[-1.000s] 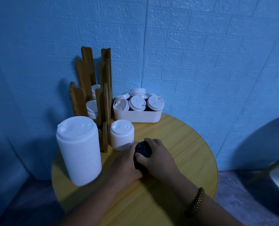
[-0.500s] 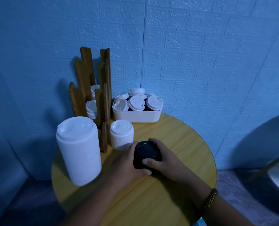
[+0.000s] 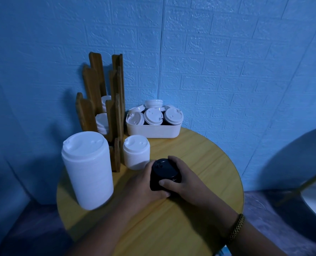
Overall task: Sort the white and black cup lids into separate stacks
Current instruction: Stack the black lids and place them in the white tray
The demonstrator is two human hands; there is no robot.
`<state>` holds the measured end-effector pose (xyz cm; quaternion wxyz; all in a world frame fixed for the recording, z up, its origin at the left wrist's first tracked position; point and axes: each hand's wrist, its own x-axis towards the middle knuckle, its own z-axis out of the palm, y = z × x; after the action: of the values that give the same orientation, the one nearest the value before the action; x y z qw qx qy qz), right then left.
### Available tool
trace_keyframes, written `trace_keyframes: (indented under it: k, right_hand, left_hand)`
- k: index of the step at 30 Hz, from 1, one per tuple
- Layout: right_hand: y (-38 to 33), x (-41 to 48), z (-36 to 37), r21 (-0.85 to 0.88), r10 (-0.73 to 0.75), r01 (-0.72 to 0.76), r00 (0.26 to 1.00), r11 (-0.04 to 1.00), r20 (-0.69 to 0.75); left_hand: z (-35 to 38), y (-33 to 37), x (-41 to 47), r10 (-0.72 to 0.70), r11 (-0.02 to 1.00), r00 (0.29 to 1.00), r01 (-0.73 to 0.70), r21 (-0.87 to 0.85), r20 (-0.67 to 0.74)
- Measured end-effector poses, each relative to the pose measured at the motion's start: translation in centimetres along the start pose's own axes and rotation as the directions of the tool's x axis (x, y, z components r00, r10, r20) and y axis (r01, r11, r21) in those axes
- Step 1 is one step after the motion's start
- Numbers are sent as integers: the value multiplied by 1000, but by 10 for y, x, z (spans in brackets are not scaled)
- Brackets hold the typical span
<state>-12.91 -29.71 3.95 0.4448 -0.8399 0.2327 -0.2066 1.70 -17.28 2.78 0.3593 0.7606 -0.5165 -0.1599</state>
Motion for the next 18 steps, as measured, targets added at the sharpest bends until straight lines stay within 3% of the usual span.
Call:
trace_keyframes:
  k: [12,18]
  right_hand:
    - [1,-4,-7,-52,15,-12,999,999,46]
    - [5,-5,-5,-81,15,-19,999,997,-43]
  left_hand:
    - [6,-1,0,28,999,998,-26,39,-62]
    - [7,1,-1,17,999,996,-15,31,-85]
